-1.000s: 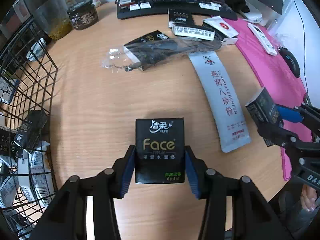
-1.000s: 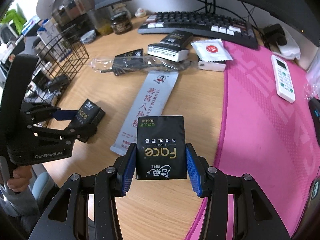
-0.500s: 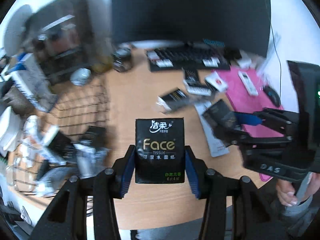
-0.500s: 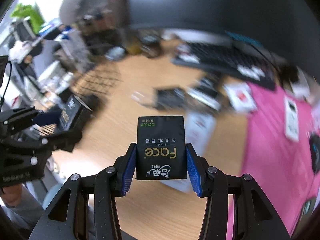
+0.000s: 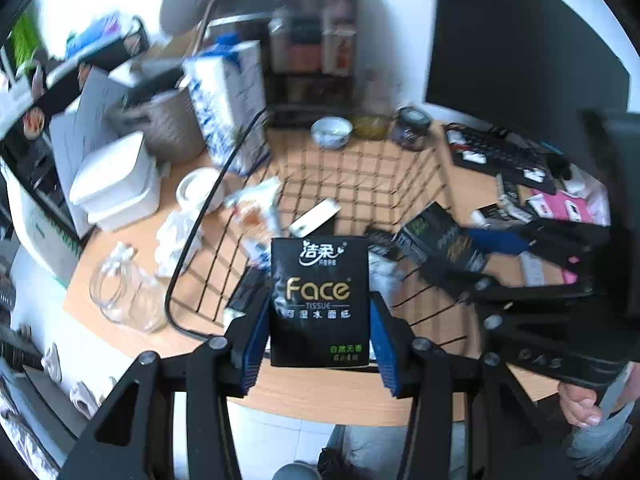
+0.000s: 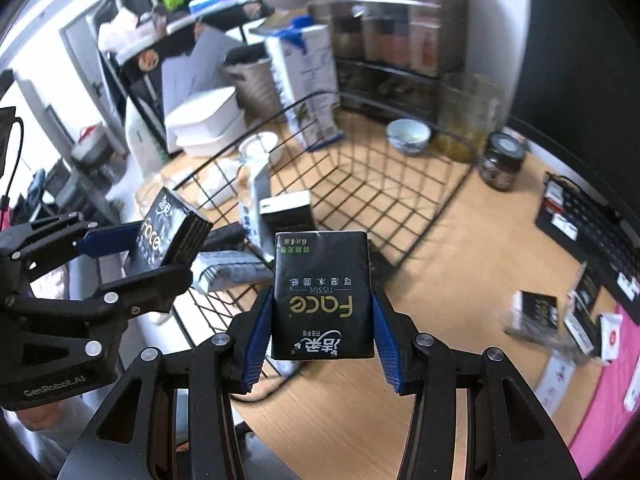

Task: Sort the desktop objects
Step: 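Carry both Face packs over the wire basket and release them, then return both grippers over the desk toward the remaining items, then grasp the clear-wrapped spoon with the left gripper while the right grasps a white sachet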

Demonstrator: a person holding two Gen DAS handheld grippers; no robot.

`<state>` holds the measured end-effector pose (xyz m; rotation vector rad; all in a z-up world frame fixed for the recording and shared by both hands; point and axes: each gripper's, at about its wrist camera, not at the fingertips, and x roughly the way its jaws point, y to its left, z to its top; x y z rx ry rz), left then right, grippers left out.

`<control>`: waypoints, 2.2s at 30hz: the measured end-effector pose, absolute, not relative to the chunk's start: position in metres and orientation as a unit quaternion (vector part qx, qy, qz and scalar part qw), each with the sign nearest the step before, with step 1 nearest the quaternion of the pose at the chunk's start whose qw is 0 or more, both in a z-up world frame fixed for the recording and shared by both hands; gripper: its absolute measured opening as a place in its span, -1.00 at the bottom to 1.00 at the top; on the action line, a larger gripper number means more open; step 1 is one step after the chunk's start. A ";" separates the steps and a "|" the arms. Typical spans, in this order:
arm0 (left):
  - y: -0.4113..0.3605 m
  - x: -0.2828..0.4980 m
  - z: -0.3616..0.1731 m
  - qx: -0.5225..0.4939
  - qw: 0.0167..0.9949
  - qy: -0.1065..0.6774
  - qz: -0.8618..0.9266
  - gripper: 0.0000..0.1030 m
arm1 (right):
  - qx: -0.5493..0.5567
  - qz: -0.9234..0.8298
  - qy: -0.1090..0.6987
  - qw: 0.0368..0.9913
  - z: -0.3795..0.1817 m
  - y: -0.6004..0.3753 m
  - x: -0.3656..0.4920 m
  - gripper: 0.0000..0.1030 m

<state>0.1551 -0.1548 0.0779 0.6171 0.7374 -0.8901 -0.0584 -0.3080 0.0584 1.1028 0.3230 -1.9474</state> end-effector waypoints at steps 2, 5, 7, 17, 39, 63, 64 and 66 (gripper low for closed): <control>-0.152 0.166 0.070 0.286 0.792 0.352 -0.409 0.01 | 0.447 -0.773 0.140 0.428 0.056 -0.317 -0.053 -0.07; -0.147 0.172 0.063 0.286 0.790 0.357 -0.409 0.01 | 0.453 -0.763 0.153 0.436 0.053 -0.333 -0.047 -0.07; -0.144 0.175 0.062 0.283 0.791 0.358 -0.408 0.01 | 0.450 -0.767 0.163 0.428 0.051 -0.339 -0.046 -0.07; -0.140 0.177 0.067 0.275 0.801 0.357 -0.395 0.30 | 0.445 -0.769 0.150 0.434 0.049 -0.336 -0.050 -0.05; -0.295 0.013 0.040 0.379 0.720 0.284 -0.507 0.55 | 0.479 -0.838 0.021 0.259 0.022 -0.097 -0.152 0.16; -0.425 0.012 -0.063 0.461 0.657 0.323 -0.501 -0.15 | 0.535 -0.824 0.016 0.186 -0.072 -0.029 -0.290 -0.13; -0.422 0.012 -0.065 0.461 0.653 0.330 -0.503 -0.28 | 0.533 -0.826 0.019 0.182 -0.070 -0.029 -0.285 -0.17; -0.415 0.009 -0.067 0.465 0.652 0.328 -0.500 -0.42 | 0.529 -0.830 0.021 0.179 -0.067 -0.027 -0.278 -0.34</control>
